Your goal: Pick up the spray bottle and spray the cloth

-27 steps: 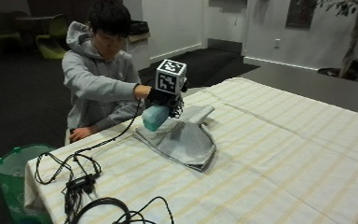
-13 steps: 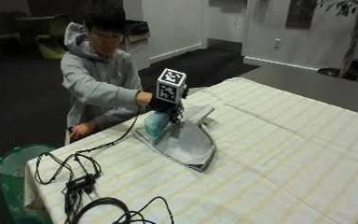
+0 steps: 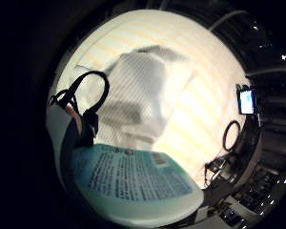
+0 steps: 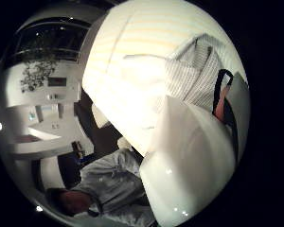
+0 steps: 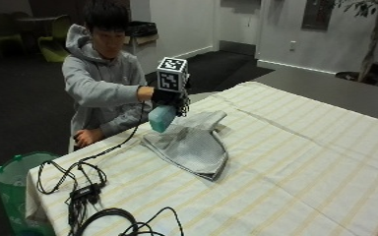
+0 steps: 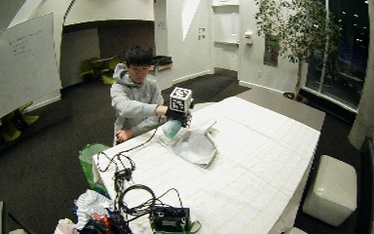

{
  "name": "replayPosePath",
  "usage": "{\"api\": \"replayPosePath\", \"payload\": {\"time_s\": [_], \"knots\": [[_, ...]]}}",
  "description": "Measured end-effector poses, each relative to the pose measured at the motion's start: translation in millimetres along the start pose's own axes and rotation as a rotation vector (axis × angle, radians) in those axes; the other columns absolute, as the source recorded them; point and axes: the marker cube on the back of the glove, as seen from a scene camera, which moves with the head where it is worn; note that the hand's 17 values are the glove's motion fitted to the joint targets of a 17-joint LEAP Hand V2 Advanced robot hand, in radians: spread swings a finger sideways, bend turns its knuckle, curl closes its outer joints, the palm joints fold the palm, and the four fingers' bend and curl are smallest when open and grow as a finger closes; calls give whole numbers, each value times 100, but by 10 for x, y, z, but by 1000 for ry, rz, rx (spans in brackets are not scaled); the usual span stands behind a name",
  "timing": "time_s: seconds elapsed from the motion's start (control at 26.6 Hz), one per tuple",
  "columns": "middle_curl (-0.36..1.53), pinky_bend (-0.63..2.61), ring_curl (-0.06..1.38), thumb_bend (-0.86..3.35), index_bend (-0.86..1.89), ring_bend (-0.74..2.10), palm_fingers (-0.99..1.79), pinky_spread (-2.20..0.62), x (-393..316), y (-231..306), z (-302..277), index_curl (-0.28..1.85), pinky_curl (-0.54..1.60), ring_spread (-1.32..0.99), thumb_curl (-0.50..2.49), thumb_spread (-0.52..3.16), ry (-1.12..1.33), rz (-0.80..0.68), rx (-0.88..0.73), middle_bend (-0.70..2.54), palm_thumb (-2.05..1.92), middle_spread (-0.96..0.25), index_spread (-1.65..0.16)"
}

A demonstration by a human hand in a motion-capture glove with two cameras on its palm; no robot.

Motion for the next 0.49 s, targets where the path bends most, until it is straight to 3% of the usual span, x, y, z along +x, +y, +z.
{"api": "replayPosePath", "payload": {"time_s": [0.19, 0.49], "knots": [[52, 32, 46, -3, 51, 61, 139, -27, -300, 53, -229, 56, 43, -16, 70, 2, -120, -98, 148, 69, 96, -7, -20], [52, 32, 46, -3, 51, 60, 138, -26, -1011, -34, -379, 56, 43, -16, 70, 2, -683, -286, 503, 69, 97, -7, -20]]}}
